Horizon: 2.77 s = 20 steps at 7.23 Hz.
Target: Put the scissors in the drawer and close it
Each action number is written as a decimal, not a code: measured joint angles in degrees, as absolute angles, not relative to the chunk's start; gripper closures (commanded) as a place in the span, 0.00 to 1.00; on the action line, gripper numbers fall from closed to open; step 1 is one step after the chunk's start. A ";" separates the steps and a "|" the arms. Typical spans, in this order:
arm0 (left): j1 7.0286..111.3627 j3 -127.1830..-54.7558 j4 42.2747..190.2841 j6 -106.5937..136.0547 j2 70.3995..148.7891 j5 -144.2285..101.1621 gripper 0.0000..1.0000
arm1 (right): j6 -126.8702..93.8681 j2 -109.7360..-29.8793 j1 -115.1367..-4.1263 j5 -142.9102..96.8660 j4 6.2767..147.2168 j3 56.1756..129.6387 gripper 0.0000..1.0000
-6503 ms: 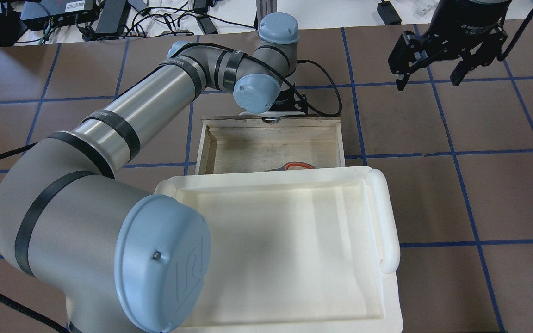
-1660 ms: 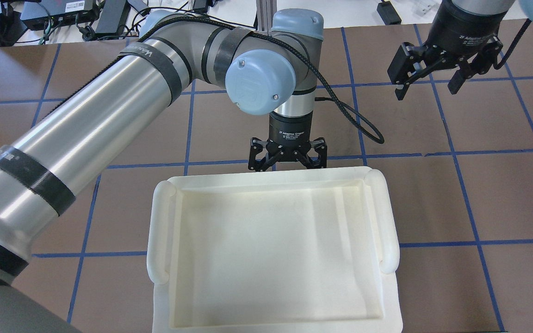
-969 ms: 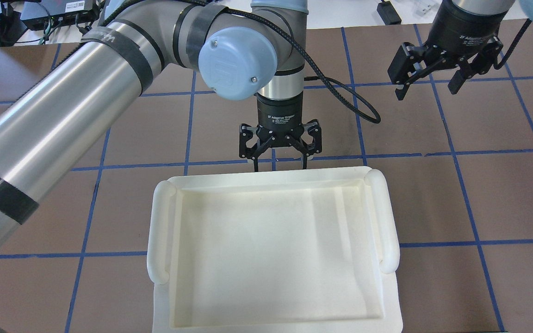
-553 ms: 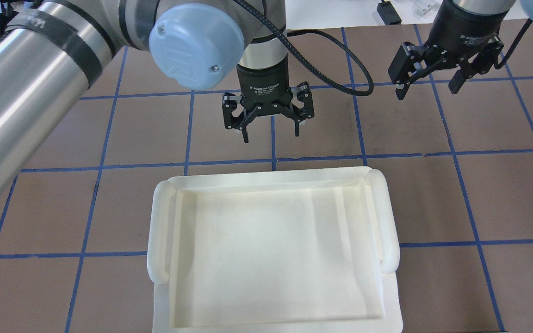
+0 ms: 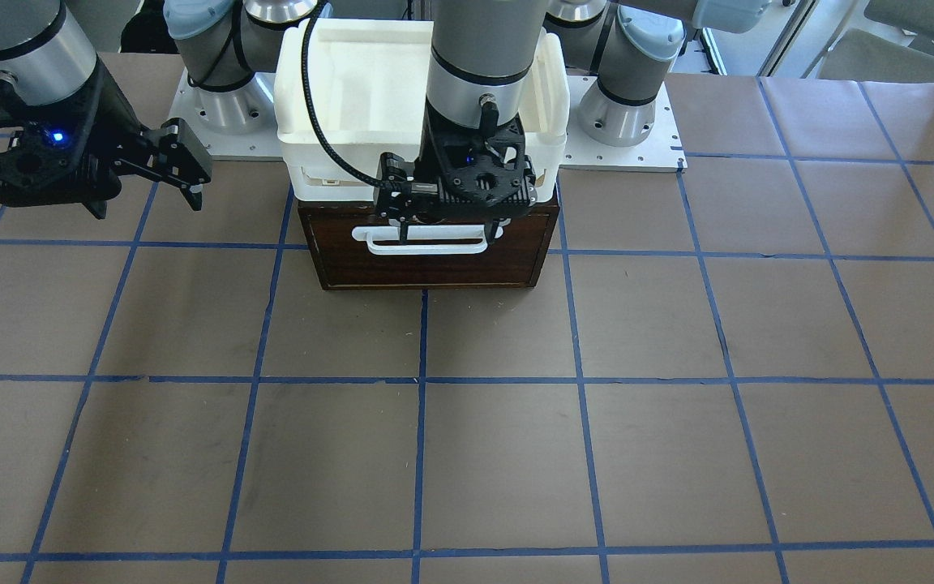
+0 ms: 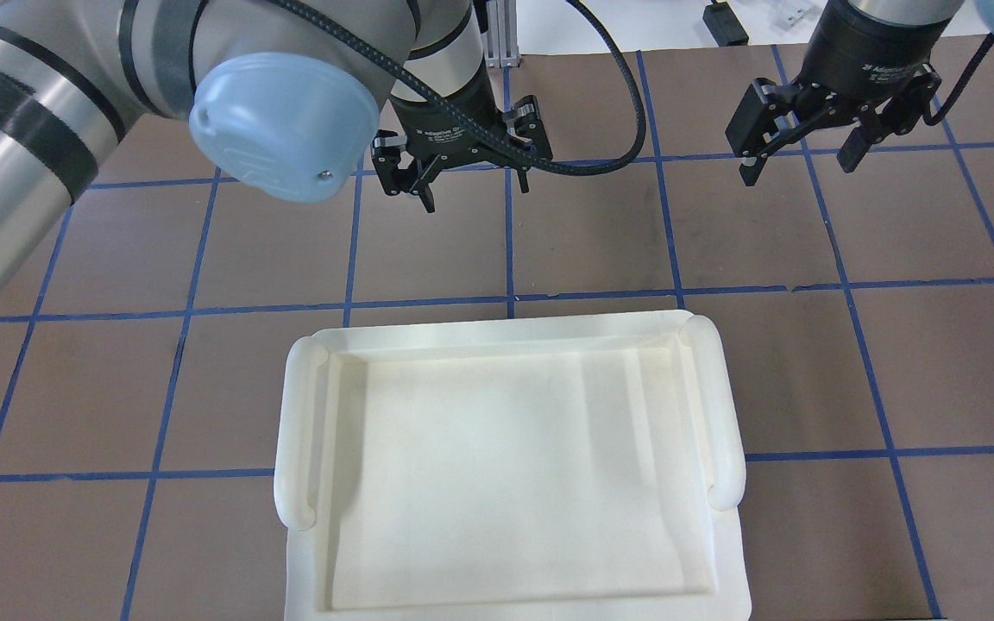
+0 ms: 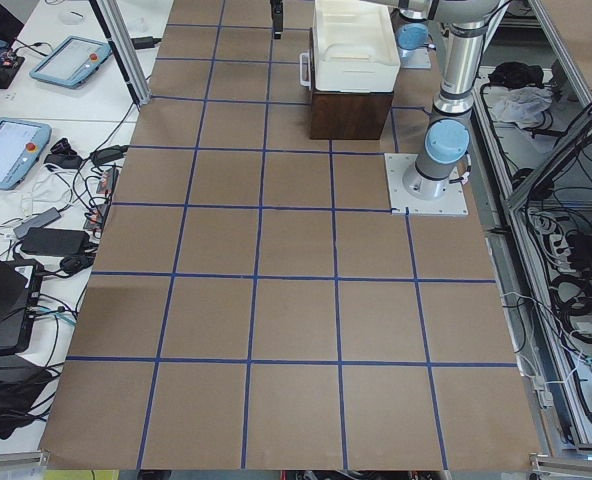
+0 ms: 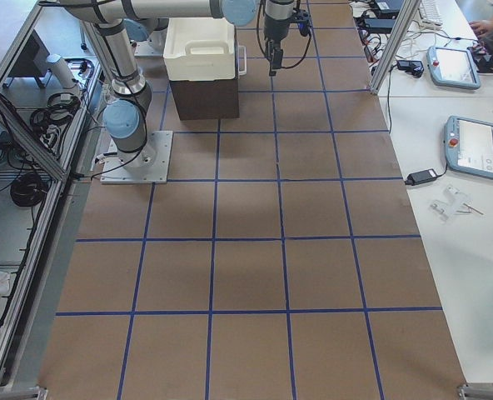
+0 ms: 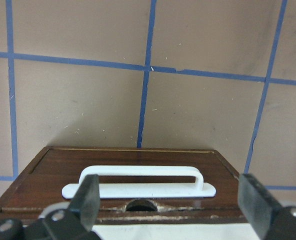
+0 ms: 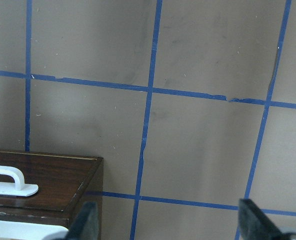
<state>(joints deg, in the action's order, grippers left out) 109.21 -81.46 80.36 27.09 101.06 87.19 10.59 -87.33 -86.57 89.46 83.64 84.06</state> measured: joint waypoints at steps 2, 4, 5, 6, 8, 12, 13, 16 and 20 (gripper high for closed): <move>105.01 -82.15 80.99 25.01 98.18 87.67 0.00 | 10.81 -87.37 -86.54 89.12 83.81 84.03 0.00; 101.36 -82.15 86.99 19.13 94.13 87.48 0.00 | 10.88 -87.46 -86.50 89.06 84.09 84.02 0.00; 98.96 -82.18 89.17 15.93 92.28 87.27 0.00 | 10.89 -87.47 -86.49 89.04 84.23 84.02 0.00; 96.16 -82.17 90.37 12.36 90.68 87.23 0.00 | 10.90 -87.47 -86.49 89.06 84.37 84.02 0.00; 92.40 -82.22 89.96 7.05 89.90 87.10 0.00 | 10.94 -87.56 -86.49 89.07 84.28 84.02 0.00; 91.65 -83.03 86.58 3.24 90.98 87.19 0.00 | 10.91 -87.73 -86.49 88.91 84.19 84.10 0.00; 91.76 -83.16 88.36 3.07 90.73 87.12 0.00 | 10.90 -87.75 -86.49 88.91 84.20 84.10 0.00; 91.99 -83.28 95.70 3.36 89.01 87.42 0.00 | 10.90 -87.75 -86.49 88.92 84.24 84.11 0.00; 92.02 -83.32 96.32 3.43 89.03 87.34 0.00 | 10.88 -87.68 -86.48 88.98 84.36 84.11 0.00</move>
